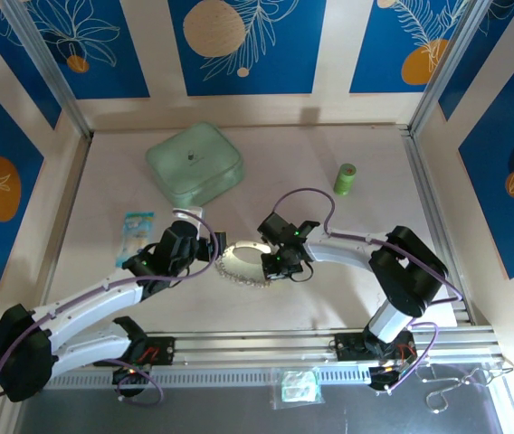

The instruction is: Put the keys on the keyring

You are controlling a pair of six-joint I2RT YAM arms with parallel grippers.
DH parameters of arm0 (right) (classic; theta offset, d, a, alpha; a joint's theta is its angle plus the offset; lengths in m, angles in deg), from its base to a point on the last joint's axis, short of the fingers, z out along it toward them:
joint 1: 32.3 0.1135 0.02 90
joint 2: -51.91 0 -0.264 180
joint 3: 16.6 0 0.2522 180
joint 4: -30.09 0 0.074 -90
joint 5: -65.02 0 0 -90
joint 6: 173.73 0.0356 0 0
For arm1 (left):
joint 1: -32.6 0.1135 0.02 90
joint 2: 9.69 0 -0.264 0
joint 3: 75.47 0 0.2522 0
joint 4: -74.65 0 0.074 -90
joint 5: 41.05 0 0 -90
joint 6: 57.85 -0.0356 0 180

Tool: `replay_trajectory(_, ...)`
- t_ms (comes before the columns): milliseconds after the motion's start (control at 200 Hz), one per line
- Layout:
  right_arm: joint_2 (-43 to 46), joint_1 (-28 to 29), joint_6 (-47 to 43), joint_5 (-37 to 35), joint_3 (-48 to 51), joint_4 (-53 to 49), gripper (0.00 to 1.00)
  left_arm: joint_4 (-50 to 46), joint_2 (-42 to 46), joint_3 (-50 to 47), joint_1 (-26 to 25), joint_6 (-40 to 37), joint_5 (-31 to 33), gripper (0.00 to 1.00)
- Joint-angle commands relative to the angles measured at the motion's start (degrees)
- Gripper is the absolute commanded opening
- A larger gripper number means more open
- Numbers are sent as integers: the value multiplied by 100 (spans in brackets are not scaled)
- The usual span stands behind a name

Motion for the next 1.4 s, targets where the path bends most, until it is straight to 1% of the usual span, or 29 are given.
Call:
replay_trajectory(0,-53,-13,-115,-95,-208,-312,8,120,-30,0,38,-109,-41,84)
replay_trajectory(75,-62,-10,-194,-106,-258,-410,8,101,-26,0,40,-112,-44,84)
replay_trajectory(220,-174,-9,-297,-15,-361,-522,12,110,-4,-40,39,-82,-35,83)
replay_trajectory(465,-303,-1,-331,69,-422,-590,15,75,39,-35,39,-93,-3,83)
replay_trajectory(560,-316,0,-331,39,-446,-641,13,85,40,-46,35,-85,-5,84)
replay_trajectory(735,-257,6,-349,-40,-471,-704,7,96,40,-44,36,-82,-1,83)
replay_trajectory(890,-101,50,-463,-156,-498,-735,0,94,48,-49,34,-99,16,83)
replay_trajectory(950,23,92,-556,-240,-508,-718,0,77,64,-29,34,-155,17,83)
replay_trajectory(1070,437,166,-784,-514,-468,-571,0,39,157,67,40,-436,-3,83)
replay_trajectory(1180,973,154,-1095,-660,-248,-59,0,-181,244,362,39,-791,-104,83)
replay_trajectory(1270,1348,132,-1524,-681,-156,337,0,-196,459,540,41,-1263,-300,83)
replay_trajectory(1345,1591,129,-1980,-704,-156,610,0,-41,651,565,42,-1837,-528,83)
replay_trajectory(1395,1743,126,-2275,-691,-146,853,0,-181,669,724,53,-2193,-688,83)
